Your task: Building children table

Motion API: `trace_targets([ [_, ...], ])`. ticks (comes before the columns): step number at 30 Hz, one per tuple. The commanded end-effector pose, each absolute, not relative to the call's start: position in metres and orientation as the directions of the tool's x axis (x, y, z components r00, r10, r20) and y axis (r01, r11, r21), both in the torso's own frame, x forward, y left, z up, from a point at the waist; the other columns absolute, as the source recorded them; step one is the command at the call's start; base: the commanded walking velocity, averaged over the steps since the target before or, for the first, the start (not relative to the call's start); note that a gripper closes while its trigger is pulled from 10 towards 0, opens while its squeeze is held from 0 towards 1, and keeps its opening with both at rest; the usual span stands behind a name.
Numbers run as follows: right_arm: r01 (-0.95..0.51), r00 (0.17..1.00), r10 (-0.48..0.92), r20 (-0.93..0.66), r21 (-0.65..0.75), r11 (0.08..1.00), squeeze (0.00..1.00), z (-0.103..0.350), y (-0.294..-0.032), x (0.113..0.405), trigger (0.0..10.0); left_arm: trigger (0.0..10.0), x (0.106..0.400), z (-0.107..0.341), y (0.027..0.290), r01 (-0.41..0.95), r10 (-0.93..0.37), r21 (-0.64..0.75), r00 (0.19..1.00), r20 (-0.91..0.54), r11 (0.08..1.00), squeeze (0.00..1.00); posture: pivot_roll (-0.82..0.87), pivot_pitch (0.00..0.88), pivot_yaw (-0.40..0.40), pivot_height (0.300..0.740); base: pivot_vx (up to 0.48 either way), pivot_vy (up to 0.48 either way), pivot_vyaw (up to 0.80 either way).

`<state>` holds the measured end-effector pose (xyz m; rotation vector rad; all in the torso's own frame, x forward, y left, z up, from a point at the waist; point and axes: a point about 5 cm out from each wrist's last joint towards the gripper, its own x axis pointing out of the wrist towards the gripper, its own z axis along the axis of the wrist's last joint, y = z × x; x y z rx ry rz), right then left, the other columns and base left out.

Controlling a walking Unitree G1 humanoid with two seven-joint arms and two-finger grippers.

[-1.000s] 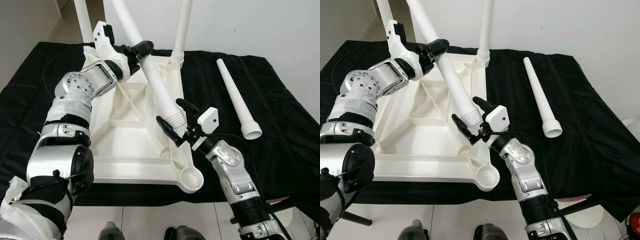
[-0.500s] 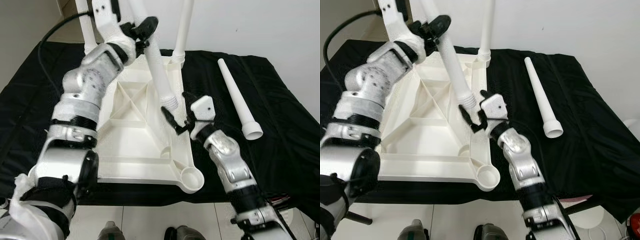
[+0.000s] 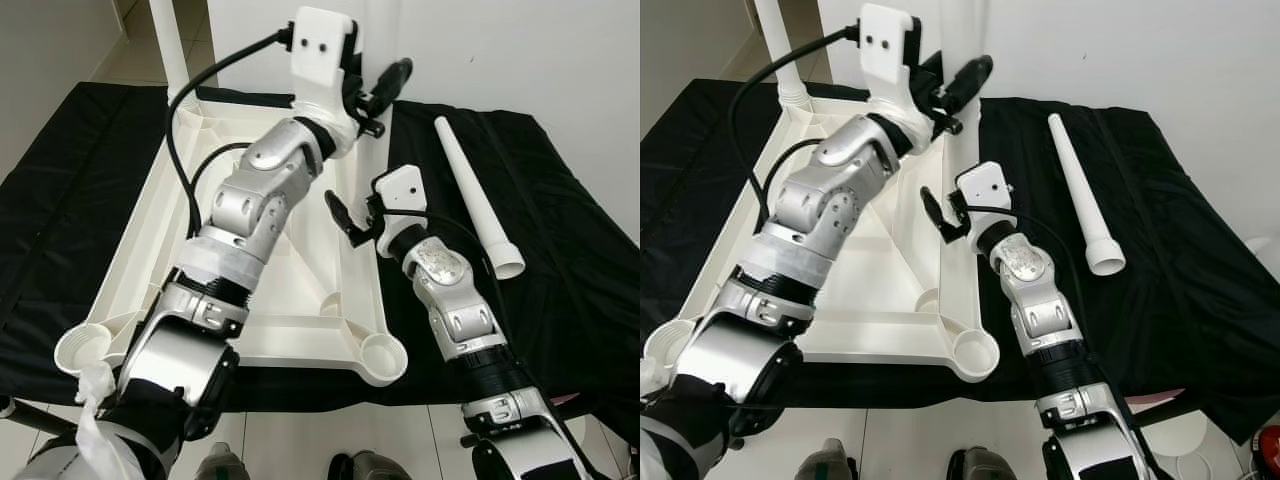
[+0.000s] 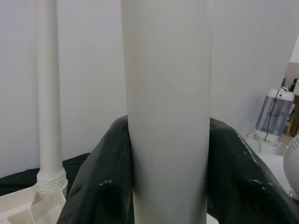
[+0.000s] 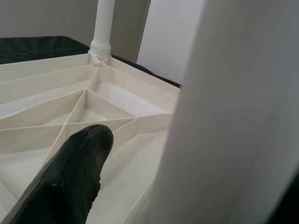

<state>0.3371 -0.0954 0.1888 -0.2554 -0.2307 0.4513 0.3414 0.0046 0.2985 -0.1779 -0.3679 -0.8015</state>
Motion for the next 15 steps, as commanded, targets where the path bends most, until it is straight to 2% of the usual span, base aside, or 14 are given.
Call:
trace_targets([
  [1, -0.385, 0.885, 0.443, 0.146, -0.305, 0.871, 0.00, 0.1896, -0.0949, 0.3401, 10.0, 10.0, 0.3355, 0.3015, -0.0012, 0.738, -0.680, 0.018, 0.611, 0.404, 0.674, 0.00, 0.08, 0.006, -0.054, 0.740, 0.000, 0.000, 0.00],
  [15, -0.360, 0.915, 0.391, 0.102, -0.236, 0.903, 0.00, 0.1931, -0.0945, 0.3470, 10.0, 10.0, 0.3283, 0.3011, -0.0088, 0.745, -0.689, 0.045, 0.591, 0.420, 0.666, 0.00, 0.08, 0.008, -0.055, 0.740, 0.000, 0.000, 0.00],
])
